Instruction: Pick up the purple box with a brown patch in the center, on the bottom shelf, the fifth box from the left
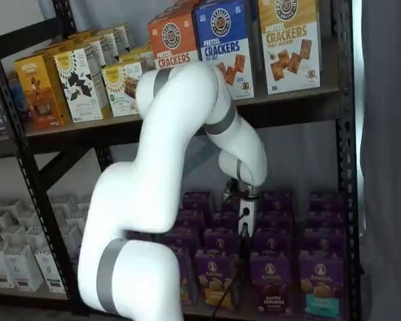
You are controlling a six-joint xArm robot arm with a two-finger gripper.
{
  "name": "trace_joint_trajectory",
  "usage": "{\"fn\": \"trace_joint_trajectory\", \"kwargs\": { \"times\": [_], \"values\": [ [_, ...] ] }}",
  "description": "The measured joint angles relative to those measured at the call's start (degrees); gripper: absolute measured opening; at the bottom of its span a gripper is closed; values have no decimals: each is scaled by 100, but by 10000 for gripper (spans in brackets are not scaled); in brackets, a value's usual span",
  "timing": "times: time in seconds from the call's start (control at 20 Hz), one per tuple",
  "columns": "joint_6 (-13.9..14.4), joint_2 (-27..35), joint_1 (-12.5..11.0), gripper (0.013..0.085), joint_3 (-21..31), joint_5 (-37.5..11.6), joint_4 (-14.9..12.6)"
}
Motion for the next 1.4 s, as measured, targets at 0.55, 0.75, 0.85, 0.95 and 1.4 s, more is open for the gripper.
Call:
{"fn": "trace_joint_trajectory", "kwargs": {
  "times": [0.55,0.75,0.85,0.95,1.4],
  "values": [
    [-183,464,-119,850,-610,284,113],
    [-166,740,-153,850,-1008,469,75],
    [-145,883,-170,850,-1201,567,37],
    [-134,1020,-187,850,-1367,626,8],
    [-117,1388,-239,850,-1575,479,-120]
  ]
}}
